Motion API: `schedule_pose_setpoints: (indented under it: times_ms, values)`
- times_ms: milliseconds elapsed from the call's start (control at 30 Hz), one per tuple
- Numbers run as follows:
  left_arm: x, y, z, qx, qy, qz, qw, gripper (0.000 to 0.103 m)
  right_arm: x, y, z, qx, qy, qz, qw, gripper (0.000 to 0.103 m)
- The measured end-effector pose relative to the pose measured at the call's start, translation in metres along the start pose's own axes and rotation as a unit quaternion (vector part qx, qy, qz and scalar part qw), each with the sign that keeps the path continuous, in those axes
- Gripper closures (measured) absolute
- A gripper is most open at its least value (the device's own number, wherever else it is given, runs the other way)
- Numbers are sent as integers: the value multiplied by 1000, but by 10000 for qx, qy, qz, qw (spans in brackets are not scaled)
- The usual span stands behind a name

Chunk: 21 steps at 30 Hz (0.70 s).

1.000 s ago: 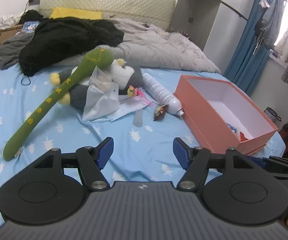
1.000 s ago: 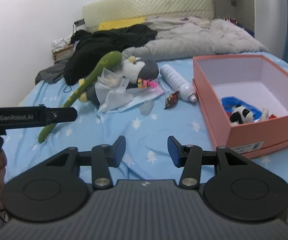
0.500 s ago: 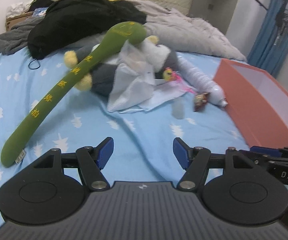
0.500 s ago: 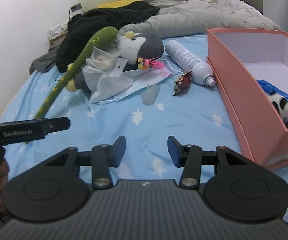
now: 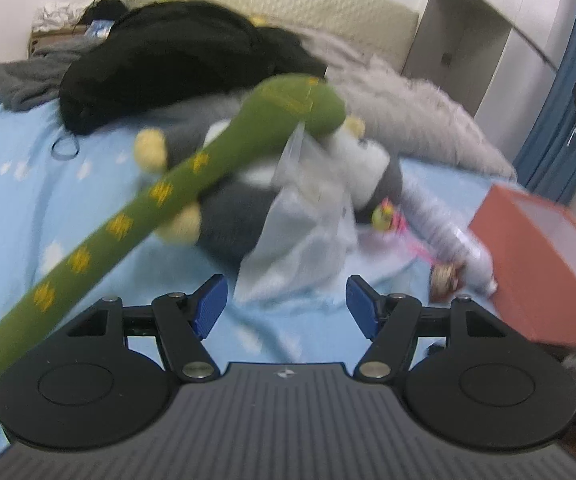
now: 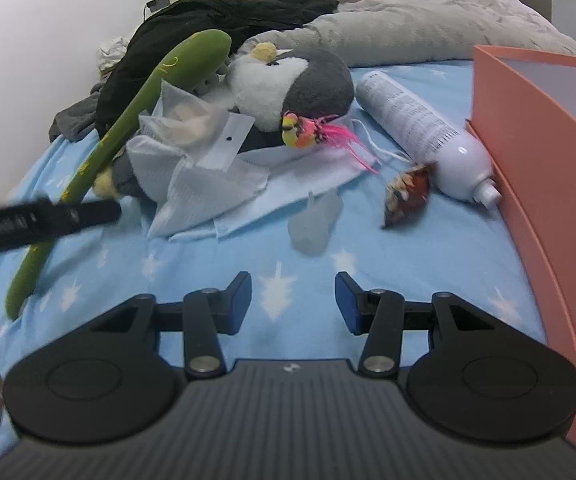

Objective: Organize soft objects
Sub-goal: 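Grasp the clear plastic bag with the right gripper while the left gripper grasps the tissue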

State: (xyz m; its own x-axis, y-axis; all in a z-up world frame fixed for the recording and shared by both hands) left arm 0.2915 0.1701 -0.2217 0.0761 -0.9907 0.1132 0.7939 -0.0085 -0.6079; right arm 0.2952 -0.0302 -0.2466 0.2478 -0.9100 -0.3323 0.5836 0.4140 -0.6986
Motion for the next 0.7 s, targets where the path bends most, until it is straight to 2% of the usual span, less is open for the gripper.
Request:
schedule_pose_setpoints:
  times_ms: [133, 267, 600, 700]
  values:
    - [2, 10, 27, 353, -126, -49, 9993, 32, -1, 21, 7, -4, -106, 15, 9999, 54]
    - [6, 24, 46, 465, -84, 53, 9989, 32, -3, 36, 13, 2, -127, 40, 9999, 54]
    - [8, 67, 63, 338, -137, 24, 9993, 34, -3, 67, 23, -76, -183, 3, 9998, 53]
    - [8, 79, 62, 216, -92, 70, 9997, 43, 0, 73, 24, -139, -250, -119, 9995, 57]
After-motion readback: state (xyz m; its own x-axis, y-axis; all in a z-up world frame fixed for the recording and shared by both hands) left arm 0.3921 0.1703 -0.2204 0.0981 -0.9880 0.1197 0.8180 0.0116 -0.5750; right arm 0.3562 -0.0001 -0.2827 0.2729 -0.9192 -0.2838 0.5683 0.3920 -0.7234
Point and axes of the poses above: each gripper's, at about its wrist camera, not at the fingertips, and y roughly the way its jaws point, x to its right, z to its top, the point moved 8 cm from there along y, roughly the way its jaws point, and after that the axes turned 10 degrees about y, right-handed, at the moved point
